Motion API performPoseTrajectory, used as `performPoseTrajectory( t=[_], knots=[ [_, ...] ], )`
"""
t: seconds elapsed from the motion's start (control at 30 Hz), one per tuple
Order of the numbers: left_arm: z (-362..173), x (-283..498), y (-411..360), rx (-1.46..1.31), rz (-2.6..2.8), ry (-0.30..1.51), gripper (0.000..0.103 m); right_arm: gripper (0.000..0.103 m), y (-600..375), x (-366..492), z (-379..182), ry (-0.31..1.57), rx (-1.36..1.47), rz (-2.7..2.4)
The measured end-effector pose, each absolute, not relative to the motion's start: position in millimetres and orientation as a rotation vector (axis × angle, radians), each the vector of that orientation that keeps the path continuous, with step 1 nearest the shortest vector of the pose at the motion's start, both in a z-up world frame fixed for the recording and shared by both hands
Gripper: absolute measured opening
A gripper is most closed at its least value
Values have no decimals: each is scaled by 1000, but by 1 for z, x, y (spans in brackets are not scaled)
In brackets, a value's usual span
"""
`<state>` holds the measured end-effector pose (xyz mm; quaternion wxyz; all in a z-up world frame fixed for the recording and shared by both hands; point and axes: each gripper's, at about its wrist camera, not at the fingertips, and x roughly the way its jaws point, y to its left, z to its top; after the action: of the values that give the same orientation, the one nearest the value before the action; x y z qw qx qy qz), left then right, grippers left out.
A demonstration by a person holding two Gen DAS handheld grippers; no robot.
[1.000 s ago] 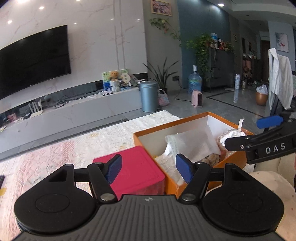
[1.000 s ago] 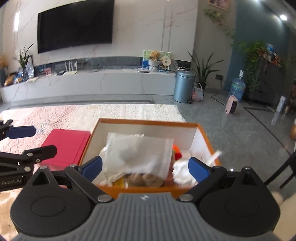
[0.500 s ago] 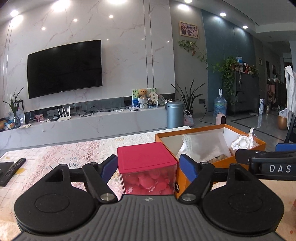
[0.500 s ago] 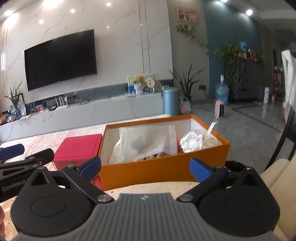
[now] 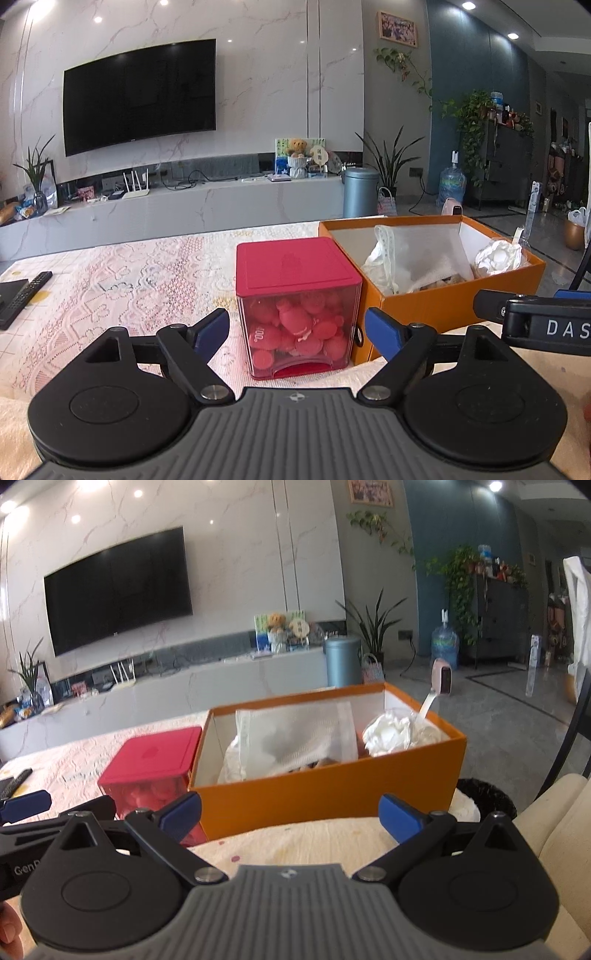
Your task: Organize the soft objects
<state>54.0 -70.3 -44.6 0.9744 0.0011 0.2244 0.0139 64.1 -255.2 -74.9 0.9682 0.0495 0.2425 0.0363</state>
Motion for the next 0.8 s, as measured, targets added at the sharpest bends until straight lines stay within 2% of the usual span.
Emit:
performPoseTrajectory(
  t=[0.8],
  knots=[
    [-44, 50, -69, -5, 31, 472, 97, 100, -254, 65, -75, 492, 105, 76]
  ],
)
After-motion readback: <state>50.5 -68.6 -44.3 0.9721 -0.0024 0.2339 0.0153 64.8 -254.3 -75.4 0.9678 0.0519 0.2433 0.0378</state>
